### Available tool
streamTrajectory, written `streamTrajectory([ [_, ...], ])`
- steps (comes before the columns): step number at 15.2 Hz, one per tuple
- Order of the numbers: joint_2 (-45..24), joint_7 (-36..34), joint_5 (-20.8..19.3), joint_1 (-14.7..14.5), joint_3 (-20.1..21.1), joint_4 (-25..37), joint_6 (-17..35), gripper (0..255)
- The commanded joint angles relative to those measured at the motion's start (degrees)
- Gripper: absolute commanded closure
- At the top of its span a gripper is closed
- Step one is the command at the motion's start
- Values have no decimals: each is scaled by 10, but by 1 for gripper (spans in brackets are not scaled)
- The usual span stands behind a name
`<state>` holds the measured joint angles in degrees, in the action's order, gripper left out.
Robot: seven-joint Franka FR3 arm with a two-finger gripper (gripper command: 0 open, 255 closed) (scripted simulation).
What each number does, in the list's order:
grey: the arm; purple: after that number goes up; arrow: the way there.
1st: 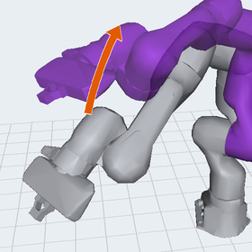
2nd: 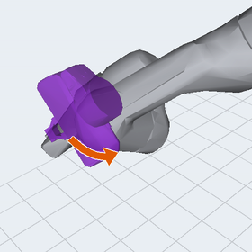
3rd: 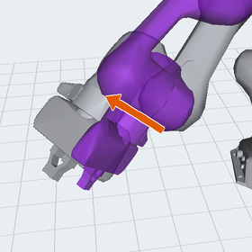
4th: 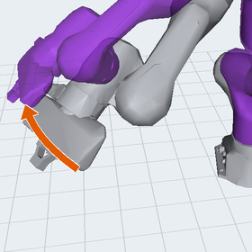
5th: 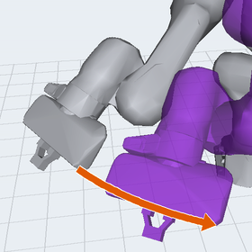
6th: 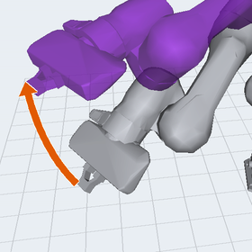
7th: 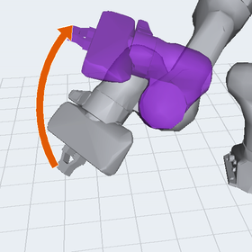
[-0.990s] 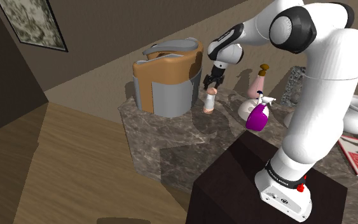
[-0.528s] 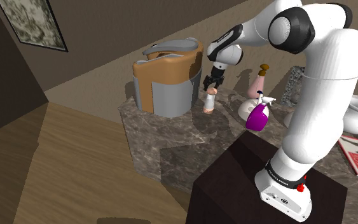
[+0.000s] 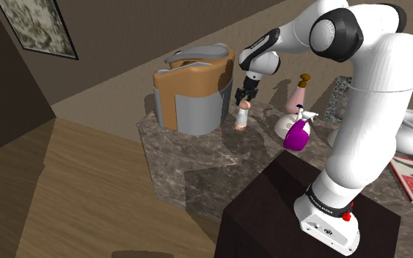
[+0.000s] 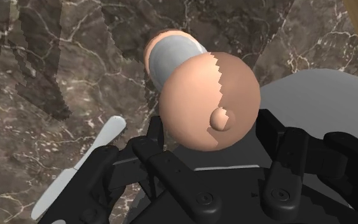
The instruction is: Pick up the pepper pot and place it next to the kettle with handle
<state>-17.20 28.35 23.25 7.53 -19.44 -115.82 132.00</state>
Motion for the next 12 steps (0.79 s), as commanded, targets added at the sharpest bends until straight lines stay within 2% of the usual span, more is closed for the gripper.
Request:
streamTrajectory([
  [1, 0, 0, 0, 0, 0, 0, 0, 255],
  [12, 44, -32, -35, -7, -11, 23, -60, 255],
])
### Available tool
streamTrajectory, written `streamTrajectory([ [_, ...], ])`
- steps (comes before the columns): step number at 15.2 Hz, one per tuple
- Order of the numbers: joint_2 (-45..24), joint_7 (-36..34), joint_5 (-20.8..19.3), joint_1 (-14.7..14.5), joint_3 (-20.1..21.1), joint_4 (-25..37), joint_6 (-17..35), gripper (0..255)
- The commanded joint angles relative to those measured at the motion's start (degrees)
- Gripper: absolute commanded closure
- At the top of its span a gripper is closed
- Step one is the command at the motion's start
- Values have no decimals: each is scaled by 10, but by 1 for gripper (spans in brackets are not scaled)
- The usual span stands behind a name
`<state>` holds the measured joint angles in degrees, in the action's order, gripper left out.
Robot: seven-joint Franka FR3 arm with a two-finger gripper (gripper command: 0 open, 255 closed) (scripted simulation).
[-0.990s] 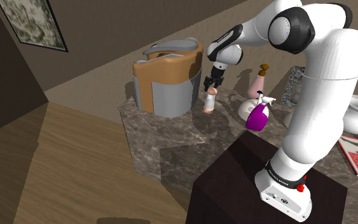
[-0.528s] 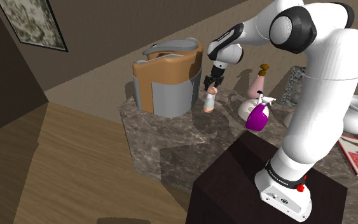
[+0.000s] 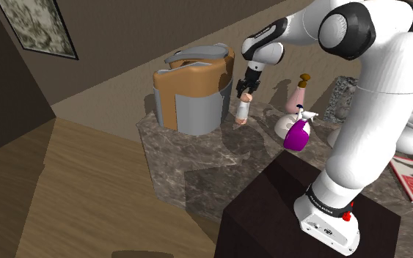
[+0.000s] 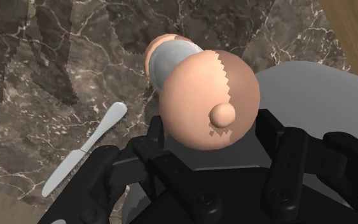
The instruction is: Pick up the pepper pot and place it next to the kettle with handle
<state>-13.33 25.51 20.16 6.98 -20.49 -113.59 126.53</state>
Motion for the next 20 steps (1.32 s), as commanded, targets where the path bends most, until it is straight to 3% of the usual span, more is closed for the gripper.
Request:
streamTrajectory([
  [1, 10, -7, -7, -2, -2, 3, -11, 255],
  [20, 63, -53, -49, -5, -10, 85, -137, 255],
])
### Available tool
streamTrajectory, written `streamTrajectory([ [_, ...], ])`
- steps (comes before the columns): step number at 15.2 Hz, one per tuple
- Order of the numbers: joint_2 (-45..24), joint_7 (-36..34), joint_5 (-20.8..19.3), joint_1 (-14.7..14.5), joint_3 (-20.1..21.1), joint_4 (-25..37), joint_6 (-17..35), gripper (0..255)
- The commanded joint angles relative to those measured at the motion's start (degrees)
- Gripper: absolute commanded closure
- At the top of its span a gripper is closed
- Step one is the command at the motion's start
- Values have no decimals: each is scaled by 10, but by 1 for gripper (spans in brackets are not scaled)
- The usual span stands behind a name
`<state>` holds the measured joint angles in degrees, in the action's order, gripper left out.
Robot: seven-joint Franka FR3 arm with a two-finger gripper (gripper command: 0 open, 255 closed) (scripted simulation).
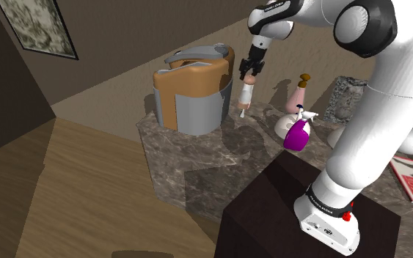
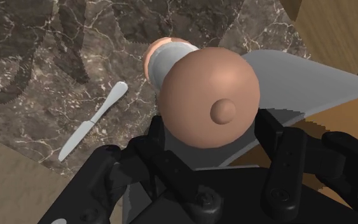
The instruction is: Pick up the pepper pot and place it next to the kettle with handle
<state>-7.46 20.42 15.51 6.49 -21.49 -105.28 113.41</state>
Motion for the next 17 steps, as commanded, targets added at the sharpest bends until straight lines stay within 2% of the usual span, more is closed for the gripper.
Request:
streamTrajectory([
  [1, 6, -4, -4, 0, 0, 8, -13, 255],
  [17, 14, -30, -15, 3, -4, 120, -130, 255],
])
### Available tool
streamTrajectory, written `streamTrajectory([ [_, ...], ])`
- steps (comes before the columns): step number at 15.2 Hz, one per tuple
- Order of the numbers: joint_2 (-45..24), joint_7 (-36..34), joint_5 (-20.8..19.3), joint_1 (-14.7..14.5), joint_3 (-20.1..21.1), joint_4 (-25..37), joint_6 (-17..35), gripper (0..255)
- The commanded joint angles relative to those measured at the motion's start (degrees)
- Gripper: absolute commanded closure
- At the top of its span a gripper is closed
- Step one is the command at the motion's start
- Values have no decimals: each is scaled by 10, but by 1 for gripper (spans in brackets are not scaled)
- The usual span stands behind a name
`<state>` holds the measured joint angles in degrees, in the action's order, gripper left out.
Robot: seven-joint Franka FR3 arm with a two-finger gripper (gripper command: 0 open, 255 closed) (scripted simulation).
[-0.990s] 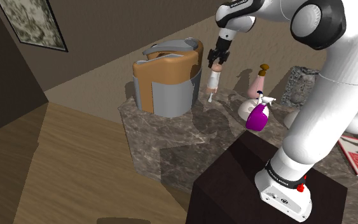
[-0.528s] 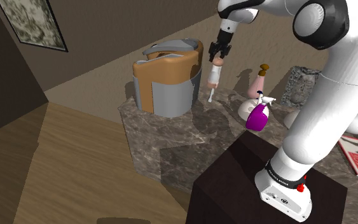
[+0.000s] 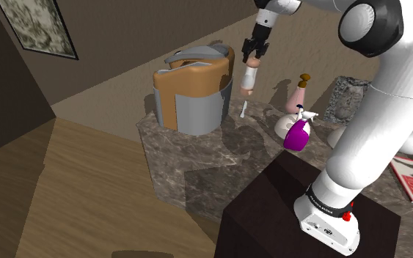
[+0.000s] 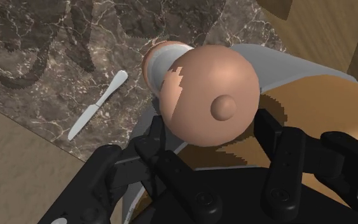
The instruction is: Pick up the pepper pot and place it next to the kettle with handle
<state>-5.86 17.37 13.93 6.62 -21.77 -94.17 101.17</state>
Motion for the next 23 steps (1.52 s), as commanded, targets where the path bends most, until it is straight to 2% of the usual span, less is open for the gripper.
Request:
streamTrajectory([
  [1, -2, -1, 0, 2, -1, 17, -16, 255],
  [3, -3, -3, 0, 3, -2, 31, -28, 255],
  [14, 83, 113, -33, 63, -61, -61, -38, 255],
  [23, 100, 226, -50, 118, -124, -71, -65, 255],
])
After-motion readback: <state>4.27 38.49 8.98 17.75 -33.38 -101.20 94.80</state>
